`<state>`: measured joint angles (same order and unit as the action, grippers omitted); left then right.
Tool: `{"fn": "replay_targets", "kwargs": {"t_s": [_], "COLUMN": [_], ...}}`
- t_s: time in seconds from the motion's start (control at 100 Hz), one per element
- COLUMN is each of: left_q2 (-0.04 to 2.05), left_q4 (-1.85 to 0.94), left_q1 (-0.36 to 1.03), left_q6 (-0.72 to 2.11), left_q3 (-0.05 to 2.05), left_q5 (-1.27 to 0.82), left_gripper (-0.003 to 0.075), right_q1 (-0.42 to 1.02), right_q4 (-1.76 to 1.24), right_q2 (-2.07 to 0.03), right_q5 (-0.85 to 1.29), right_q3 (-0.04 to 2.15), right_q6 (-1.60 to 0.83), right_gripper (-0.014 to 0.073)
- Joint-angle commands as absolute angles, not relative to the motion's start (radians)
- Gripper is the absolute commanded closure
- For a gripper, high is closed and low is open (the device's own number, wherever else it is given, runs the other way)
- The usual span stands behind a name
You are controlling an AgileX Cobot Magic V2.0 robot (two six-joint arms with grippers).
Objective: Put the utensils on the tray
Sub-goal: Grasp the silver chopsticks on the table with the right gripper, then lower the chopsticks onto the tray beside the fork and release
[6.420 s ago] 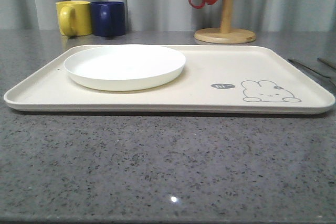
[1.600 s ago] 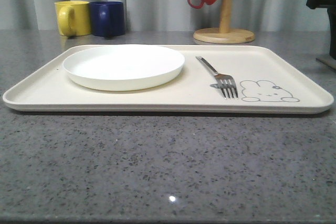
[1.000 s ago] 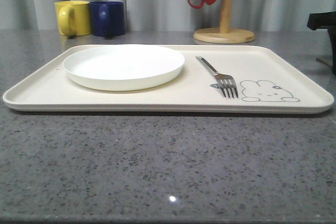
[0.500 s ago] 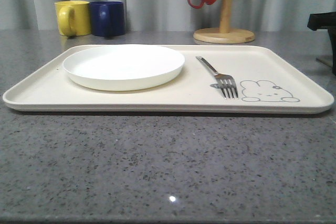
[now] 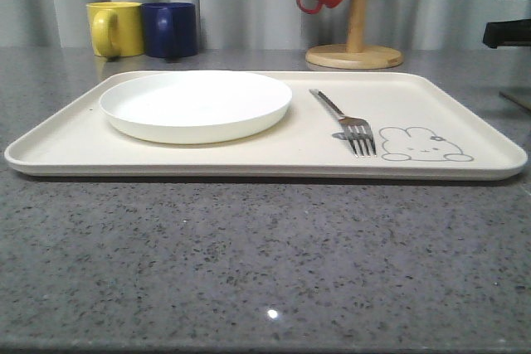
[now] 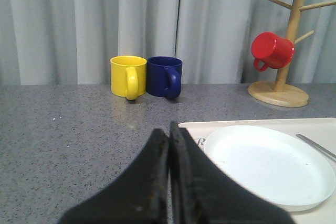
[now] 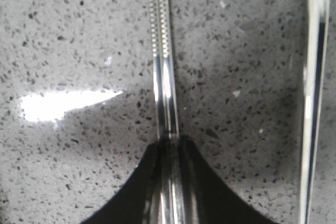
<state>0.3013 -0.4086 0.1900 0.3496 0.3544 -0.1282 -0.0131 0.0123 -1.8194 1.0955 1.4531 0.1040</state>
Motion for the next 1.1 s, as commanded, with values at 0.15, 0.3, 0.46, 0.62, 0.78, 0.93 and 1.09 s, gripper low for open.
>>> {"fn": "replay_targets", "kwargs": {"t_s": [0.15, 0.3, 0.46, 0.62, 0.78, 0.93, 1.09], "left_q2": [0.308, 0.308, 0.308, 0.308, 0.308, 0.308, 0.308], "left_q4": [-0.415, -0.415, -0.415, -0.415, -0.415, -0.415, -0.415], "left_q1": [0.198, 0.198, 0.198, 0.198, 0.198, 0.198, 0.198], "left_q6": [0.341, 0.341, 0.341, 0.341, 0.341, 0.341, 0.341], "left_q3": [0.383, 0.383, 0.383, 0.383, 0.383, 0.383, 0.383], "left_q5": [-0.051, -0.051, -0.051, -0.051, -0.051, -0.051, -0.051], "left_gripper": [0.0738, 0.0738, 0.0738, 0.0738, 0.0738, 0.0738, 0.0738], "right_q1": [-0.019, -0.017, 0.007, 0.072, 0.173, 0.266, 0.328], "right_q4": [0.013, -0.031, -0.066, -0.066, -0.066, -0.066, -0.066], "right_q2": [-1.773, -1.699, -1.617, -1.580, -1.581, -1.597, -1.650], "right_q5": [1.105, 1.105, 1.105, 1.104, 1.045, 0.963, 0.915], "right_q3": [1.464, 1.464, 1.464, 1.464, 1.464, 1.464, 1.464], "right_q6": [0.097, 0.106, 0.129, 0.186, 0.258, 0.325, 0.366], "right_gripper": [0.0621, 0.0621, 0.0621, 0.0621, 0.0621, 0.0621, 0.0621]}}
